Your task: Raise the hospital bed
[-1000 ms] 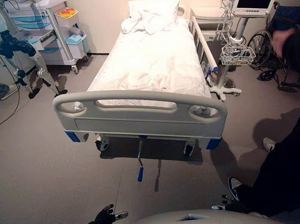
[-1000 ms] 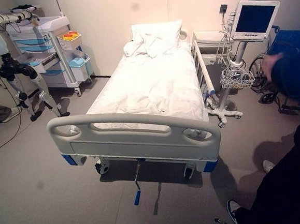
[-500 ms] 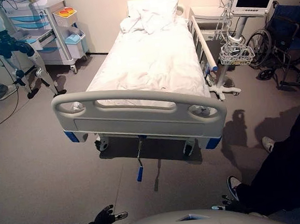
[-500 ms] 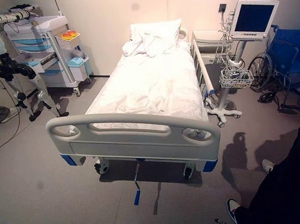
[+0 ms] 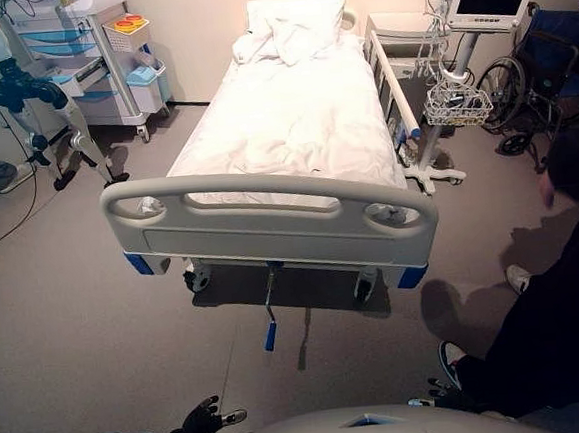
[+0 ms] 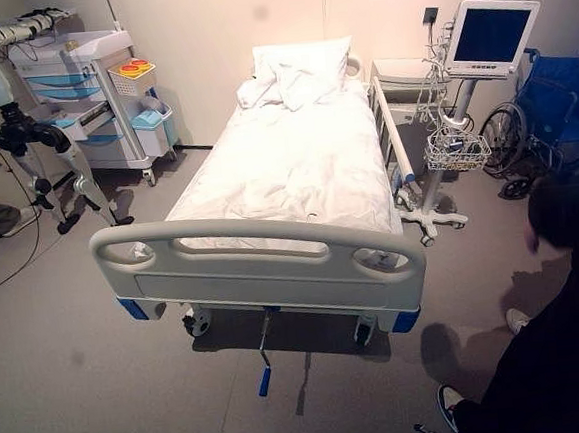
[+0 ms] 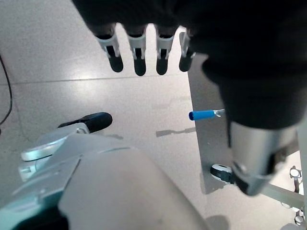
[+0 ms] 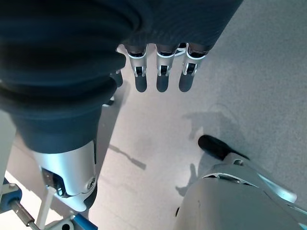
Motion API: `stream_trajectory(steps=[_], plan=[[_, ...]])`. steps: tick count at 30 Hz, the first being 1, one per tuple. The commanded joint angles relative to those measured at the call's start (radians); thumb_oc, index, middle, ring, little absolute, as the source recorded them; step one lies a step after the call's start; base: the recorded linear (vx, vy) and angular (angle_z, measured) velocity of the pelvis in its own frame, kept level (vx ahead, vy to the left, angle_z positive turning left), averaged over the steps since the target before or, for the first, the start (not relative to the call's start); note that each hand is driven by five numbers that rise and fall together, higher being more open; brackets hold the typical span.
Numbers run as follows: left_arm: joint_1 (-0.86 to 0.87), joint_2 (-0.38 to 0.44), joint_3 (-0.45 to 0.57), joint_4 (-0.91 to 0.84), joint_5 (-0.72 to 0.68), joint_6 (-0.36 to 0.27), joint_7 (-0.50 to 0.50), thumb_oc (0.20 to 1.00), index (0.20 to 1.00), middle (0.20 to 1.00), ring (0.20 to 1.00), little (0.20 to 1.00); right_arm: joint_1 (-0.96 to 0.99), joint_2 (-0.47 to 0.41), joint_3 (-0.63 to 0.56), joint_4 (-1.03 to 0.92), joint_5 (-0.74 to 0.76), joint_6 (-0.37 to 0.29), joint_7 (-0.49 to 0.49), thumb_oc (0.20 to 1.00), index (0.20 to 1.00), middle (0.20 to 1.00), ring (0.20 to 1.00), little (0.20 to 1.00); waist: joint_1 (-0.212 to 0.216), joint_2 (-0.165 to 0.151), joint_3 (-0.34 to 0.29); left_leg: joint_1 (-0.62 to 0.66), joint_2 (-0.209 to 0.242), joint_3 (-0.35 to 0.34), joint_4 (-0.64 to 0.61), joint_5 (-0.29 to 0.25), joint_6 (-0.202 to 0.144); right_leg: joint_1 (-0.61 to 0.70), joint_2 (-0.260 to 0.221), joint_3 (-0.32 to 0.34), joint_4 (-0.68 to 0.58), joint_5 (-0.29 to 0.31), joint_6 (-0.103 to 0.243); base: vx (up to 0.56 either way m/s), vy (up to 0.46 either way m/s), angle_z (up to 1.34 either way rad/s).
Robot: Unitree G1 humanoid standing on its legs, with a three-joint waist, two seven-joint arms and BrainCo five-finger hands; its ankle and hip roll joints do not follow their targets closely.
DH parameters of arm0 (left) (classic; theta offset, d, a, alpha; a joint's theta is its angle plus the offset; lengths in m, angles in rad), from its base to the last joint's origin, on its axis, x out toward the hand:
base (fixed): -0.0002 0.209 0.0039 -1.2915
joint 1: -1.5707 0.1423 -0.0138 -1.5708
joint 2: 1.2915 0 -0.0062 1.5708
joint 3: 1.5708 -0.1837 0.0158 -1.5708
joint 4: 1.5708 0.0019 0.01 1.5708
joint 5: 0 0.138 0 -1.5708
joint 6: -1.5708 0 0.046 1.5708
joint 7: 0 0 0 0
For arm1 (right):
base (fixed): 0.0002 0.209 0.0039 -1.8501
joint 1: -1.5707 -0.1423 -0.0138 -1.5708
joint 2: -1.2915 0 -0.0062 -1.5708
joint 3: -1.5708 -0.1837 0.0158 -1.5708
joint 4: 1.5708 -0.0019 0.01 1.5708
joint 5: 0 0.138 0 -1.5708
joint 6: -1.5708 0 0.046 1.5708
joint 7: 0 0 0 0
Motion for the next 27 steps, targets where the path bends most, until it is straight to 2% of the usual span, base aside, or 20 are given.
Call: stream_trajectory(steps=[1,27], plan=[[-0.093,-0.018,0.019,0.051,-0.017,-0.006,0.000,1.000,1.000,1.000,1.000,1.000,-0.069,-0.025,-0.009,0.054,-0.008,0.000,-0.002,1.000,1.000,1.000,1.000,1.000,0.042,-0.014,0.021,0.060,-0.065,0.019,0.005,-0.065,0.032,0.005,-0.006,-0.001,0.122,-0.058,0.057,0.00,0.000,0.00],[-0.075,-0.029,0.024,0.059,-0.027,0.000,-0.009,1.000,1.000,1.000,1.000,1.000,-0.075,-0.017,-0.011,0.070,-0.007,-0.001,-0.013,1.000,1.000,1.000,1.000,1.000,0.016,0.000,0.011,0.081,-0.065,0.045,0.005,-0.081,0.038,0.015,-0.003,0.038,0.112,-0.056,0.058,0.00,0.003,-0.02]])
